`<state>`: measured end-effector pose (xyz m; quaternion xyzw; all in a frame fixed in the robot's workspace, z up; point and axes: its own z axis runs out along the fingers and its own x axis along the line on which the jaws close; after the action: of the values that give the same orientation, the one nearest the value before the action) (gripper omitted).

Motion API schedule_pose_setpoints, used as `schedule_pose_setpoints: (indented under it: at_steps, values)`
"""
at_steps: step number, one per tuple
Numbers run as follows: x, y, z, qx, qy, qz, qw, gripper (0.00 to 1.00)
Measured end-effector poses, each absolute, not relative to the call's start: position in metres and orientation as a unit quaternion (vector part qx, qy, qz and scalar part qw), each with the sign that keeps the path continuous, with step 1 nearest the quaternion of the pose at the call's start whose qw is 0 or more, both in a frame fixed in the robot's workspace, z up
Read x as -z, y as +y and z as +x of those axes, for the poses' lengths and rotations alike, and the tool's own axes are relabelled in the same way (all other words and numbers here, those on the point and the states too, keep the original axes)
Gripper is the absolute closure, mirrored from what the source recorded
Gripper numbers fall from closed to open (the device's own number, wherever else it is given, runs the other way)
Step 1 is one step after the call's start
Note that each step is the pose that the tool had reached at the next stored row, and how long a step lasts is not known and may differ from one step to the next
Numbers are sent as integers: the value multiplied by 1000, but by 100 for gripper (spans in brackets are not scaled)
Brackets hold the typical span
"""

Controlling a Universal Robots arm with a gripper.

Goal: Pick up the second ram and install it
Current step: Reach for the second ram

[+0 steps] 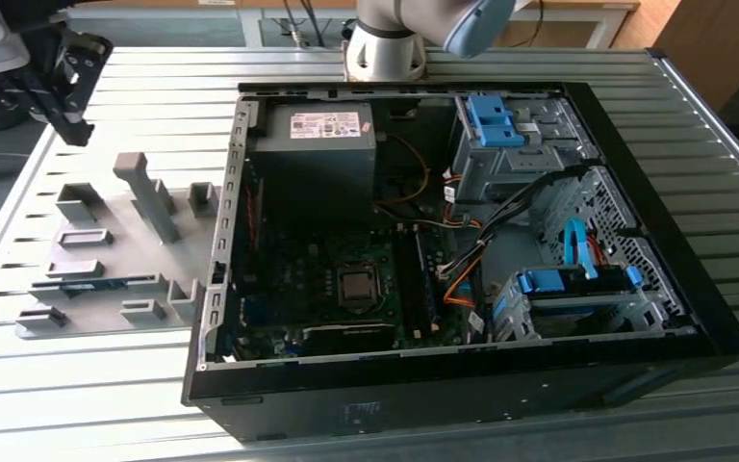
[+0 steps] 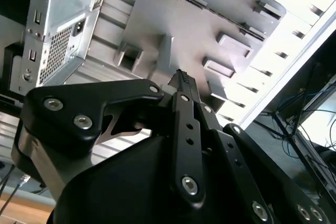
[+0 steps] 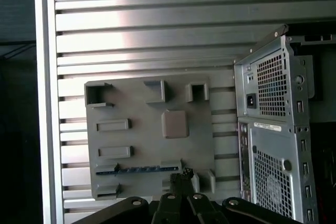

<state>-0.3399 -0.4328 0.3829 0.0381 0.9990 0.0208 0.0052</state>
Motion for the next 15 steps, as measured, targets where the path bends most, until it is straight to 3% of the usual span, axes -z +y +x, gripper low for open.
schedule_pose_setpoints:
  at_steps: [15]
  values:
    - [-381, -435, -361, -21, 1000, 18, 5, 90]
